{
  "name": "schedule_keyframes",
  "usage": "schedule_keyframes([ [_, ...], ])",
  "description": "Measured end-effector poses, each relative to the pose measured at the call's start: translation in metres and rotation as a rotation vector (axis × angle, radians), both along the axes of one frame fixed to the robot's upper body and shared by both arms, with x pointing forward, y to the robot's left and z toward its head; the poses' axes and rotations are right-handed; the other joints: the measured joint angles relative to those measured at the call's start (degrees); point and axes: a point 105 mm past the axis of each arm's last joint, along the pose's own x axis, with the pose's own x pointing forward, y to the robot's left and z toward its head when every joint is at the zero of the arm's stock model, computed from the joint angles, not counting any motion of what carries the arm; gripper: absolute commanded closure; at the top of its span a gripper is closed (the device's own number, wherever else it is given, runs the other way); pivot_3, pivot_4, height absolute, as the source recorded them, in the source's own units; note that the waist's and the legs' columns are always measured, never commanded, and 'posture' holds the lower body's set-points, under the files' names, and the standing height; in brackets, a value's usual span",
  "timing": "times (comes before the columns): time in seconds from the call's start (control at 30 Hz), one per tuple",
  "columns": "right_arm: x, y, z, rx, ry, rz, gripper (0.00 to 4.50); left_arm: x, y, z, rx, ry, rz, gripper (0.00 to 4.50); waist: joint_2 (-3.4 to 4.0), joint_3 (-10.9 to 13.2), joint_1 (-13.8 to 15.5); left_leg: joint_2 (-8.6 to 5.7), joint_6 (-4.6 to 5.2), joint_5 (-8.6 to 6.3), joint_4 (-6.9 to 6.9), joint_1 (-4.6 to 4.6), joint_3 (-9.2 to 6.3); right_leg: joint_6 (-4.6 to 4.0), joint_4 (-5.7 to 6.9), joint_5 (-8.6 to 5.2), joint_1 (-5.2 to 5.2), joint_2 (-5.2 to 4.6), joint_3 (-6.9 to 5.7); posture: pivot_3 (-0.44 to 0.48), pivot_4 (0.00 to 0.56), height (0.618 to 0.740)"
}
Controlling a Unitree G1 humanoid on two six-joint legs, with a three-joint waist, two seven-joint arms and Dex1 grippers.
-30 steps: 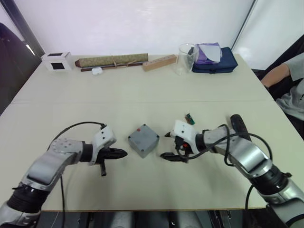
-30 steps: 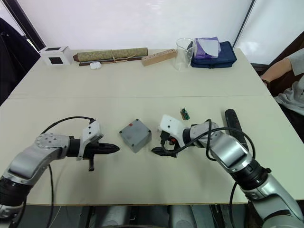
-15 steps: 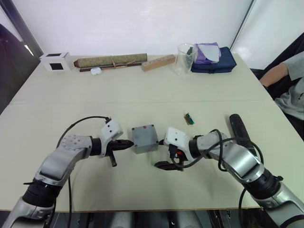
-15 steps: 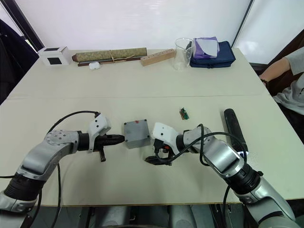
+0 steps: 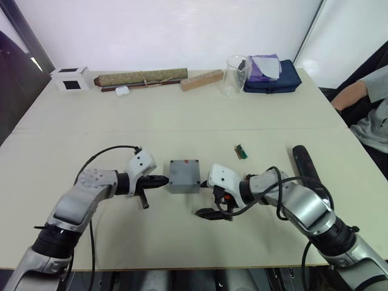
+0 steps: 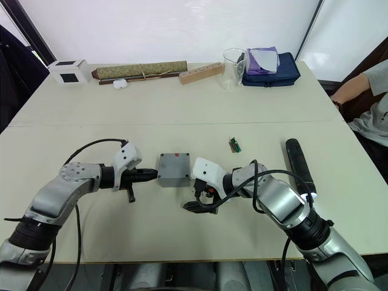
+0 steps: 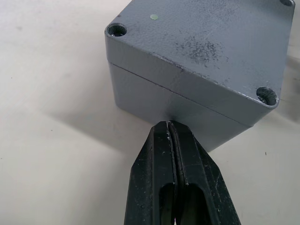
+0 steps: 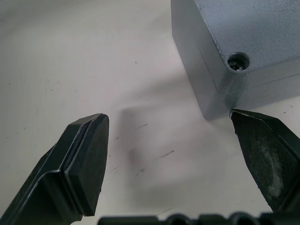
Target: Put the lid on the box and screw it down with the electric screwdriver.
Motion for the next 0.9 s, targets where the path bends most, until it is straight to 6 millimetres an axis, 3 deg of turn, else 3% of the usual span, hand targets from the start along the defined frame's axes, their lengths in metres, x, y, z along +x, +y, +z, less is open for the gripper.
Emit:
schedule_keyframes([
  [0.2, -0.001, 0.000, 0.003, 0.003, -0.013, 0.002, 0.07, -0.001, 0.003, 0.002, 0.002, 0.000, -0.017, 4.50, 0.00, 0.00, -0.01, 0.00, 0.00, 0.00, 0.00, 0.00, 0.00, 0.00, 0.00, 0.00, -0.01, 0.00, 0.00, 0.000, 0.150, 0.740],
  [0.27, 0.002, -0.008, 0.010, 0.000, -0.033, -0.015, 0.07, -0.001, 0.007, 0.009, -0.004, 0.004, -0.021, 4.50, 0.01, 0.01, -0.01, 0.00, 0.00, 0.00, 0.00, 0.00, 0.00, 0.00, 0.00, 0.00, -0.02, 0.00, 0.00, 0.000, 0.150, 0.740],
  [0.43, 0.030, -0.060, 0.063, 0.141, -0.103, -0.261, 0.07, 0.012, 0.021, 0.075, -0.125, -0.095, 0.018, 4.50, -0.07, 0.02, 0.25, -0.01, 0.00, 0.00, 0.01, 0.03, -0.06, 0.00, -0.07, 0.00, 0.13, -0.03, -0.06, 0.000, 0.150, 0.740],
  [0.57, 0.050, -0.091, 0.081, 0.250, -0.140, -0.446, 0.07, 0.006, -0.001, 0.103, -0.235, -0.102, -0.071, 4.50, -0.07, 0.02, 0.05, -0.01, 0.00, 0.00, 0.00, 0.08, -0.05, 0.01, -0.06, 0.00, 0.18, -0.02, -0.05, 0.000, 0.150, 0.740],
  [0.73, 0.072, -0.122, 0.068, 0.223, -0.205, -0.625, 0.07, 0.000, -0.016, 0.105, -0.257, -0.078, -0.127, 4.50, -0.06, 0.03, -0.32, 0.00, 0.00, 0.00, -0.04, 0.09, 0.00, 0.01, -0.02, -0.01, 0.10, 0.04, 0.00, 0.000, 0.150, 0.740],
  [0.9, 0.081, -0.132, 0.040, 0.191, -0.205, -0.701, 0.07, -0.001, -0.024, 0.101, -0.250, -0.065, -0.148, 4.50, -0.06, 0.03, -0.21, 0.00, 0.00, 0.00, -0.03, 0.09, 0.03, 0.01, -0.02, -0.01, 0.11, 0.03, 0.04, 0.000, 0.150, 0.740],
])
